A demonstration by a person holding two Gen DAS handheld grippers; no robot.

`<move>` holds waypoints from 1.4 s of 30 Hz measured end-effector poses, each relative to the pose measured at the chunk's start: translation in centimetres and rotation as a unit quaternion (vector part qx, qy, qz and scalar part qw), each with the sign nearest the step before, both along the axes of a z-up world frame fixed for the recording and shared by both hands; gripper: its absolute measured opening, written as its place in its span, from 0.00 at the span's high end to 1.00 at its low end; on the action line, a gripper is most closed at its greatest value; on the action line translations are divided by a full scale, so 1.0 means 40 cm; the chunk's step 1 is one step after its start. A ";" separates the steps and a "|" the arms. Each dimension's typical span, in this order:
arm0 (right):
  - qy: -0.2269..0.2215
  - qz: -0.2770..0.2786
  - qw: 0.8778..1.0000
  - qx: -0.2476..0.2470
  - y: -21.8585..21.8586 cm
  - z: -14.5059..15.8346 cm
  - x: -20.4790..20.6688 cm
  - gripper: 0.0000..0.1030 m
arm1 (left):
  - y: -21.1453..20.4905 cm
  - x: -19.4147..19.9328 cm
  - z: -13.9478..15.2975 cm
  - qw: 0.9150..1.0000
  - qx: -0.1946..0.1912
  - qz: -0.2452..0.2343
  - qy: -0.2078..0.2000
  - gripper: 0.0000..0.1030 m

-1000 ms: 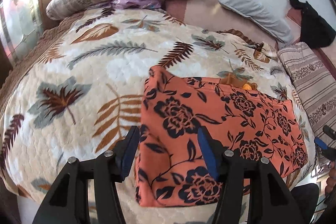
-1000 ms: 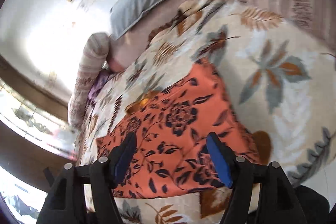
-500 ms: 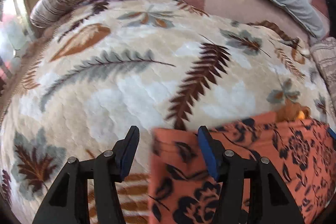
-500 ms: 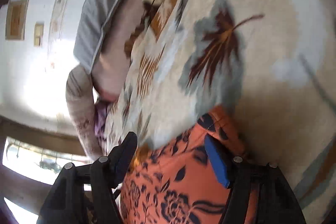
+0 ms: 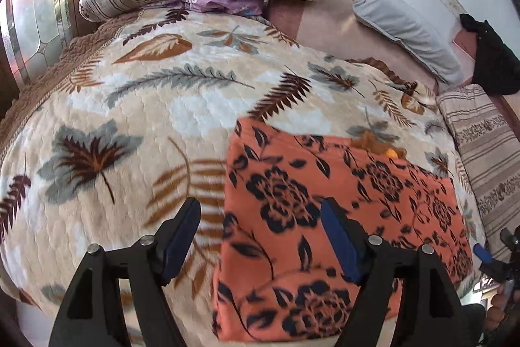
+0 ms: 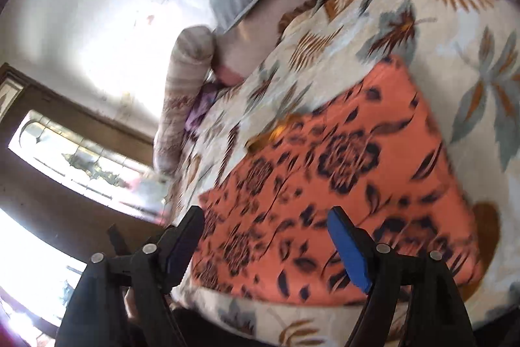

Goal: Fold small clothes

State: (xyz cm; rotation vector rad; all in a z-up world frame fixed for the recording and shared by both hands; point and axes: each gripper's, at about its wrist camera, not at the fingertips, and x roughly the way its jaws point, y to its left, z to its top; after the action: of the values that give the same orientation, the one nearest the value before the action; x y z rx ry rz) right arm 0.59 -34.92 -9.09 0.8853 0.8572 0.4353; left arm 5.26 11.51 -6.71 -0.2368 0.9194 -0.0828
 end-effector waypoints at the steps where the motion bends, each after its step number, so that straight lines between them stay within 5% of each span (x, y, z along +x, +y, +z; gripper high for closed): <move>1: 0.016 0.005 1.000 0.022 0.015 -0.038 -0.029 0.21 | -0.009 -0.026 -0.019 1.000 -0.006 -0.002 0.005 0.24; 4: 0.106 -0.076 0.991 0.008 -0.033 -0.182 -0.074 0.26 | -0.052 -0.046 -0.138 0.997 0.047 -0.018 0.063 0.21; 5: 0.123 -0.122 0.982 0.069 -0.081 -0.223 -0.096 0.41 | -0.051 -0.038 -0.188 0.993 0.062 -0.015 0.097 0.19; 6: 0.129 -0.152 0.974 0.110 -0.111 -0.228 -0.118 0.40 | -0.037 -0.050 -0.180 0.997 0.045 -0.007 0.069 0.18; 8: 0.101 -0.203 0.973 0.045 -0.143 -0.163 -0.165 0.35 | -0.026 -0.056 -0.151 0.996 0.047 0.019 0.077 0.18; 10: 0.087 -0.220 0.971 0.042 -0.150 -0.139 -0.210 0.21 | -0.025 -0.061 -0.114 0.997 0.039 0.023 0.057 0.19; 17: 0.116 -0.230 0.959 0.118 -0.146 -0.210 -0.180 0.20 | -0.115 -0.077 -0.050 0.999 0.020 -0.024 0.030 0.19; 21: 0.141 -0.279 0.941 0.127 -0.153 -0.235 -0.140 0.22 | -0.175 -0.083 -0.036 0.999 0.013 -0.047 0.021 0.19; 22: 0.132 -0.279 0.945 0.107 -0.151 -0.223 -0.130 0.27 | -0.190 -0.082 -0.036 0.998 0.013 -0.054 0.020 0.19; 23: 0.124 -0.276 0.950 0.080 -0.149 -0.213 -0.117 0.65 | -0.208 -0.077 -0.038 0.998 0.015 -0.060 0.022 0.19; 24: 0.134 -0.265 0.952 0.066 -0.148 -0.217 -0.101 0.91 | -0.223 -0.072 -0.039 0.997 0.019 -0.065 0.023 0.19; 29: 0.108 -0.258 0.959 -0.036 -0.122 -0.124 -0.121 0.91 | -0.276 -0.062 -0.017 0.996 0.028 -0.085 -0.001 0.18; 31: 0.139 -0.233 0.959 -0.076 -0.114 -0.157 -0.108 0.86 | -0.294 -0.038 -0.046 0.996 0.035 -0.082 0.013 0.18; 34: 0.160 -0.251 0.955 0.013 -0.161 -0.210 -0.146 0.79 | -0.325 0.014 -0.165 0.987 0.097 -0.091 0.087 0.15; 35: 0.159 -0.256 0.954 0.010 -0.172 -0.193 -0.159 0.73 | -0.336 0.003 -0.158 0.987 0.116 -0.096 0.053 0.14; 37: 0.141 -0.254 0.957 -0.009 -0.190 -0.149 -0.182 0.71 | -0.348 -0.005 -0.153 0.986 0.129 -0.099 0.049 0.14; 40: 0.115 -0.208 0.970 -0.042 -0.223 -0.094 -0.140 0.50 | -0.339 0.002 -0.160 0.988 0.113 -0.095 0.046 0.13; 42: 0.087 -0.181 0.978 -0.053 -0.244 -0.063 -0.083 0.27 | -0.340 0.001 -0.161 0.988 0.114 -0.098 0.043 0.13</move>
State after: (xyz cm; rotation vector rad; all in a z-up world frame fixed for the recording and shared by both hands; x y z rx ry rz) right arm -2.75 -44.70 -11.60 0.9661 0.8487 -0.0061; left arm 5.32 -2.10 -13.15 0.0632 1.0278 -0.1497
